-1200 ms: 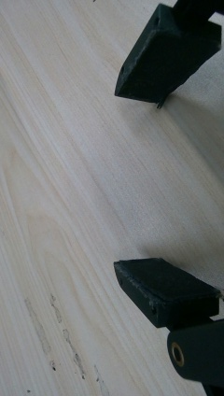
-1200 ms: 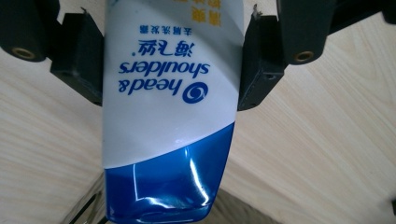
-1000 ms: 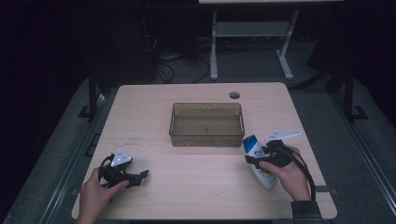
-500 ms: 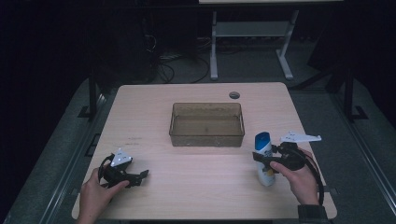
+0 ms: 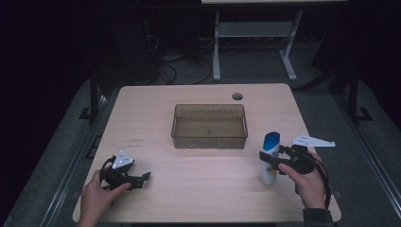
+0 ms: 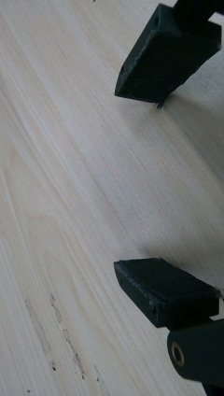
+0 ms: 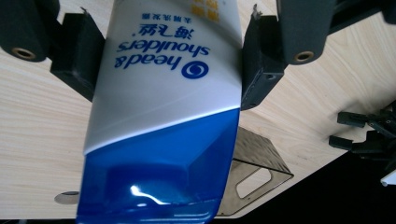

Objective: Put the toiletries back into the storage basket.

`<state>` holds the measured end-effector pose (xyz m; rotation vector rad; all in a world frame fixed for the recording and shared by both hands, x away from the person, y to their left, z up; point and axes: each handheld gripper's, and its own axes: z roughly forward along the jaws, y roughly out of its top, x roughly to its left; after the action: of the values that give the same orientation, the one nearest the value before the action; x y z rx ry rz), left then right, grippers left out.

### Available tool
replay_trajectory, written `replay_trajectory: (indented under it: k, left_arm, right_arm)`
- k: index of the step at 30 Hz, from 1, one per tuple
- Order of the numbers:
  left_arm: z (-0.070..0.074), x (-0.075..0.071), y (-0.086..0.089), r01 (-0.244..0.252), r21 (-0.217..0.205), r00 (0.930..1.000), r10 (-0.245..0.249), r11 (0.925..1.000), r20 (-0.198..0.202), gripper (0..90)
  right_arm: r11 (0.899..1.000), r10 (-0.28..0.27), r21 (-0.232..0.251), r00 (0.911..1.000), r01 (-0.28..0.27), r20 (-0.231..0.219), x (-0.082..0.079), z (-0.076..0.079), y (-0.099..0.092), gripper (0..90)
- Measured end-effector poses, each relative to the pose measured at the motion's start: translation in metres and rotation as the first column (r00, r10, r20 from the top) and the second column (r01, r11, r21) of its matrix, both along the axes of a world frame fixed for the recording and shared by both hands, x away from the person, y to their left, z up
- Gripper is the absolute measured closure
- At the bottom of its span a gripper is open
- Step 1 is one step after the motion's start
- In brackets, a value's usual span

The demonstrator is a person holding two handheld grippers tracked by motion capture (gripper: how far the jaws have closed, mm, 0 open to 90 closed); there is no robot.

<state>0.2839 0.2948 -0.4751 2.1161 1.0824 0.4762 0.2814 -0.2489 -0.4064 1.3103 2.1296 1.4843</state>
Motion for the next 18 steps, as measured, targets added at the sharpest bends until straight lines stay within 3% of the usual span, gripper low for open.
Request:
replay_trajectory:
  k: [18]
  left_arm:
    - [0.000, 0.000, 0.000, 0.000, 0.000, 1.0000, 0.000, 1.0000, 0.000, 12.9]
  right_arm:
    - [1.000, -0.027, -0.013, 0.9986, 0.027, 0.045, 0.008, 0.012, -0.001, 32.5]
